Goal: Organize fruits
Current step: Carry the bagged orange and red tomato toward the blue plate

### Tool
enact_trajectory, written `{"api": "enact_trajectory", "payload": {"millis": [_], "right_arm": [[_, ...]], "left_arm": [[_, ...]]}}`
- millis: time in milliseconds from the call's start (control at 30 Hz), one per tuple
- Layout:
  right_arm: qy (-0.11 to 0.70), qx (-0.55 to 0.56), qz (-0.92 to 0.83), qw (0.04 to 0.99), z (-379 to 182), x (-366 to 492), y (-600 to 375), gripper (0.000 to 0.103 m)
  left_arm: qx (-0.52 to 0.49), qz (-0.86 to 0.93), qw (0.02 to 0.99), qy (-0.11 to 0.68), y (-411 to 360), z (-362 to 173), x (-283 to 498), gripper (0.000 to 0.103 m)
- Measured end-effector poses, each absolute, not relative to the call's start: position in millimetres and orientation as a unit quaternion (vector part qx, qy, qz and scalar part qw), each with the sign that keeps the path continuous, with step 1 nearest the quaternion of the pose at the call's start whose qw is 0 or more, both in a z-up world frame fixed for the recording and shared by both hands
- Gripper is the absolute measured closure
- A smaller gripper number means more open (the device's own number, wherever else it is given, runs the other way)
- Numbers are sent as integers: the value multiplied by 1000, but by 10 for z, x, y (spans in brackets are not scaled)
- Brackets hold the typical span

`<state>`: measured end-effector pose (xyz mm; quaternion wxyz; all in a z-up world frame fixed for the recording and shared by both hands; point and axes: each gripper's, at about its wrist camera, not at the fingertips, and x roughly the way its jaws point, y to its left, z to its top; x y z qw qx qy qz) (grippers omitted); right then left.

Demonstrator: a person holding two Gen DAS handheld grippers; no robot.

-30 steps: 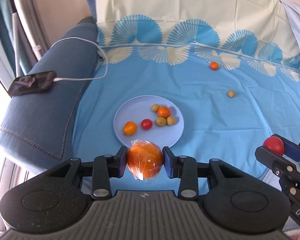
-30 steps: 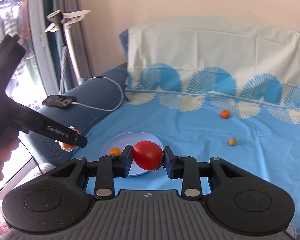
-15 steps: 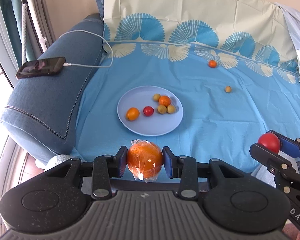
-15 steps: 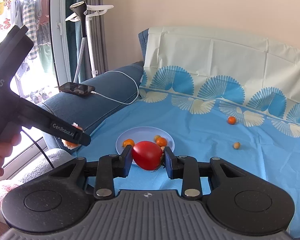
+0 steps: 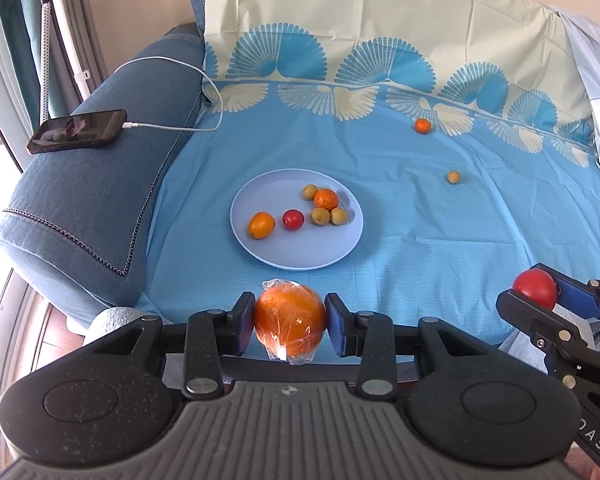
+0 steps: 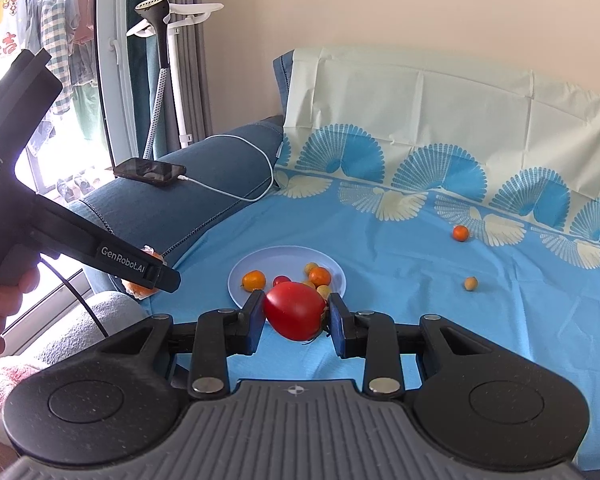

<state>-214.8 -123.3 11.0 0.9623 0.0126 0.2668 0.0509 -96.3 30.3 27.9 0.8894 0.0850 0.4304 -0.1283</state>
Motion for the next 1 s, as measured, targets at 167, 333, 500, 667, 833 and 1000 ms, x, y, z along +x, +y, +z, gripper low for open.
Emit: {"api": "enact_trajectory", "payload": {"millis": [167, 333, 500, 667, 833, 1000], "right_arm": [[269, 11, 51, 962, 104, -2130, -1225, 68], [270, 12, 51, 962, 99, -2127, -1232, 68], [272, 13, 51, 961, 84, -2107, -1228, 68], [274, 13, 50, 960, 78, -2097, -1223, 68], [278, 14, 50, 959, 65, -2078, -1226, 68], [283, 14, 50, 958, 51, -2053, -1219, 68]], "left_arm": [[85, -128, 890, 430, 304, 278, -963, 61], [85, -128, 889, 430, 304, 276, -961, 61], [86, -128, 889, 431, 306, 273, -958, 61], [86, -128, 888, 432, 313, 259, -946, 61], [86, -128, 887, 435, 312, 237, -933, 61], [85, -128, 885, 440, 313, 205, -900, 61]]}}
